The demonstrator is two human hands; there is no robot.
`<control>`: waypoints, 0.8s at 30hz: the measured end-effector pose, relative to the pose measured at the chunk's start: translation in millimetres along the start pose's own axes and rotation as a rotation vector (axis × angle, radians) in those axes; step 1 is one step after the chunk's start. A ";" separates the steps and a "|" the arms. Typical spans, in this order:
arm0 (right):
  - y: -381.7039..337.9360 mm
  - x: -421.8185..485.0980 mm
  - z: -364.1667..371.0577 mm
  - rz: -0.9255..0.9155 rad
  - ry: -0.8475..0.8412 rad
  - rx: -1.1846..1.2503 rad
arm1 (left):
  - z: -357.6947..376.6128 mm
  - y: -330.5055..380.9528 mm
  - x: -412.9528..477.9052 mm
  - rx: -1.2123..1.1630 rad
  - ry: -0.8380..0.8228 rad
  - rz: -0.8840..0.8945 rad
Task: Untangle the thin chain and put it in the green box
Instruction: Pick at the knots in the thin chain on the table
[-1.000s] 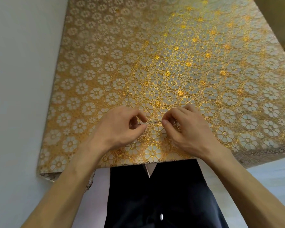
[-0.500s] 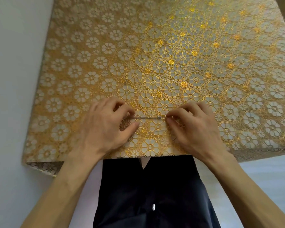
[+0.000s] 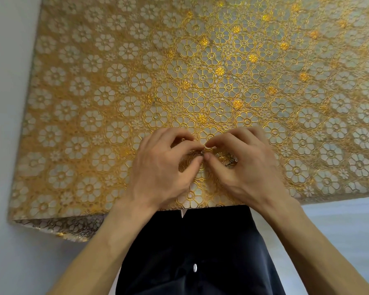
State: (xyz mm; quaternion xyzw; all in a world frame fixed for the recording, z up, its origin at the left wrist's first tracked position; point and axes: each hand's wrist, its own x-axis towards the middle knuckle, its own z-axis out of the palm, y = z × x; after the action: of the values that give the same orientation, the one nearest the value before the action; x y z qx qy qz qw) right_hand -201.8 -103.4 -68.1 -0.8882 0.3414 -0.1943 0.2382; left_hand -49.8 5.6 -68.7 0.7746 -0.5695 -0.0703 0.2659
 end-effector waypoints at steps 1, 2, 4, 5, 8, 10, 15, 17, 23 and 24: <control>-0.3 0.0 1.2 0.002 -0.010 0.000 | 0.1 -0.9 0.2 -0.014 0.004 -0.003; 0.0 0.3 2.4 0.004 -0.015 0.001 | 0.4 -1.8 1.0 -0.026 0.012 -0.005; 0.0 0.2 3.8 0.006 -0.021 0.005 | 0.6 -2.6 2.5 -0.035 0.026 -0.009; 0.3 0.3 4.3 0.004 -0.022 0.005 | 0.8 -2.7 3.3 -0.037 0.028 -0.011; 0.6 1.2 5.3 -0.015 -0.015 -0.022 | 1.2 -4.2 6.0 -0.037 0.027 -0.003; 1.3 1.2 7.1 -0.056 -0.015 -0.061 | 1.1 -6.4 7.4 -0.034 0.021 0.010; 0.8 0.7 11.4 -0.076 -0.023 -0.090 | -0.7 -7.6 10.8 -0.045 -0.008 -0.004; -0.7 -0.1 11.1 -0.029 -0.033 -0.030 | -2.4 -6.6 9.9 -0.091 -0.002 -0.019; -5.0 -0.1 5.7 0.089 -0.086 0.243 | -4.0 -3.4 3.9 -0.181 0.001 -0.034; -4.4 0.0 4.9 0.097 -0.097 0.262 | -3.3 -3.0 3.3 -0.195 0.015 -0.037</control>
State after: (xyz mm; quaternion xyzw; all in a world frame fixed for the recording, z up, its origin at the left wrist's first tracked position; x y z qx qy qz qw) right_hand -197.0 -99.0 -69.7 -0.8404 0.3437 -0.1826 0.3773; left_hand -44.8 4.3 -66.8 0.7560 -0.5436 -0.1244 0.3428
